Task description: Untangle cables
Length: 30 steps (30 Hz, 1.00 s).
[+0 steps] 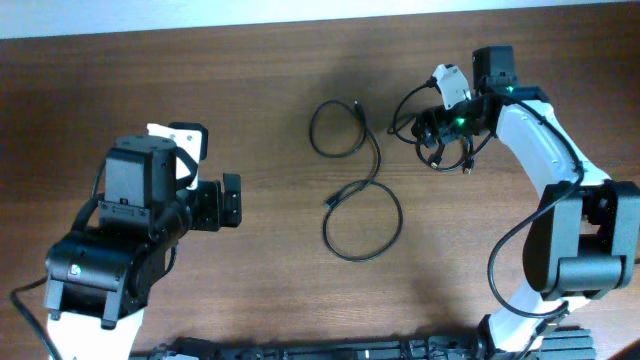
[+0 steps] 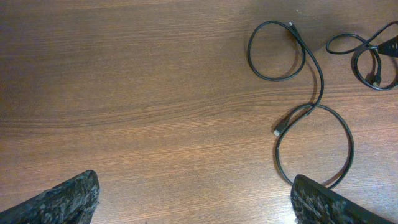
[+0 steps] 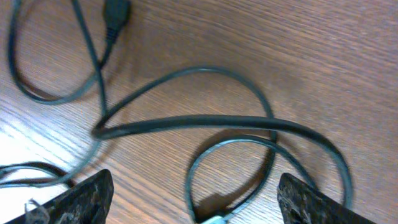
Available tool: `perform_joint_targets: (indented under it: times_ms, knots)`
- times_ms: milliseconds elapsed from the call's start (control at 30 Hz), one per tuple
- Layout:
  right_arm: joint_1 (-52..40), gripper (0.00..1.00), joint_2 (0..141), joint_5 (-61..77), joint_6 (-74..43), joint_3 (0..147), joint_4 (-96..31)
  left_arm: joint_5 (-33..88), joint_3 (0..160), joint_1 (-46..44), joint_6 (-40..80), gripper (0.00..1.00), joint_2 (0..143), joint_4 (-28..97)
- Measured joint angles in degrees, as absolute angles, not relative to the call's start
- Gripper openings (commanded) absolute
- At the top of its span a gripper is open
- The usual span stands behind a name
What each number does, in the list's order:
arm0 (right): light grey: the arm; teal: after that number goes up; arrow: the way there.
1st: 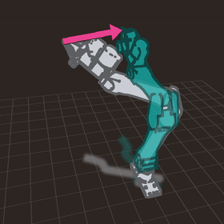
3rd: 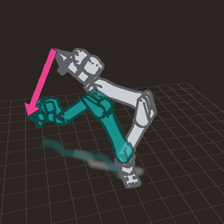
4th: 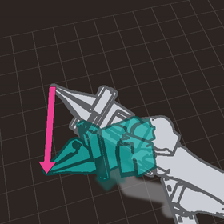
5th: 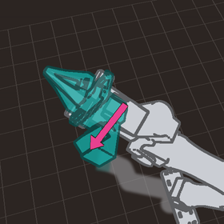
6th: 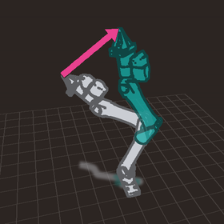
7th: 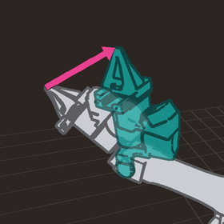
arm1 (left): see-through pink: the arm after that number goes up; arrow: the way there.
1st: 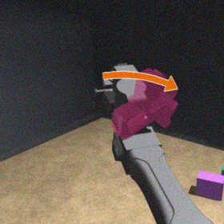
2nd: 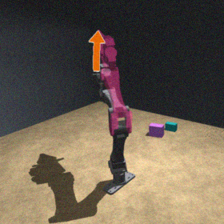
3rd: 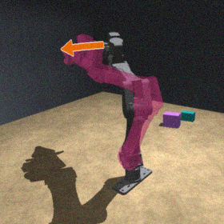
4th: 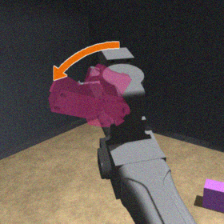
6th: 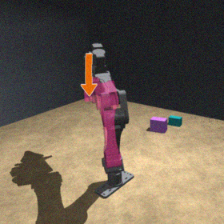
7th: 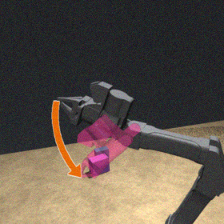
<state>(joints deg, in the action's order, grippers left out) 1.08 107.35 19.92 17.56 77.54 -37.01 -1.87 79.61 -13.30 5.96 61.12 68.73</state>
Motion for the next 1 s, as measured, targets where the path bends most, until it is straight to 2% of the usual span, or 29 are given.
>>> perform_joint_targets:
  times_ms: [133, 200, 333, 533, 667, 800, 833, 867, 933, 967, 1000]
  knots:
    - [1.06, 0.90, 107.35, 23.57, 16.38, 77.52, -40.21, -1.87, 79.61, -13.30, 5.96, 0.99, 61.12, 68.73]
    - [1.06, 0.97, 107.35, 26.52, 16.12, 77.43, -41.47, -1.87, 79.61, -13.30, 5.96, 0.99, 61.12, 68.73]
    - [1.06, 0.98, 107.35, 34.33, 14.02, 77.38, -39.27, -1.87, 79.61, -13.30, 5.96, 0.99, 61.12, 68.73]
    - [0.95, 0.99, 107.35, 36.01, -3.57, 77.36, -33.98, -1.87, 79.61, -13.30, 5.96, 0.99, 61.12, 68.73]
    - [-1.26, 0.99, 108.12, 29.28, -16.97, 77.34, -33.91, -1.85, 79.61, -13.32, 5.96, 0.99, 61.12, 68.73]
    - [-5.78, 0.98, 109.54, 23.31, -25.43, 76.64, -32.27, -1.85, 79.61, -13.30, 5.96, 0.99, 61.12, 68.73]
    - [-6.94, 0.93, 109.86, 21.96, -26.92, 76.60, -31.27, -1.87, 79.61, -13.30, 5.98, 0.99, 61.12, 68.73]
    - [-8.16, 0.82, 110.04, 20.32, -28.53, 76.58, -30.24, -1.87, 79.61, -13.30, 5.96, 0.99, 61.12, 68.73]
    - [-10.48, 0.74, 110.08, 16.47, -31.24, 76.58, -28.56, -1.85, 79.61, -13.30, 5.96, 0.99, 61.12, 68.71]
    - [-11.79, 0.65, 110.08, 13.32, -32.53, 76.58, -28.36, -1.87, 79.61, -13.30, 5.96, 0.99, 61.12, 68.73]
    - [-12.67, 0.60, 110.08, 10.90, -33.67, 76.58, -28.38, -1.85, 79.61, -13.30, 5.96, 0.99, 61.12, 68.73]
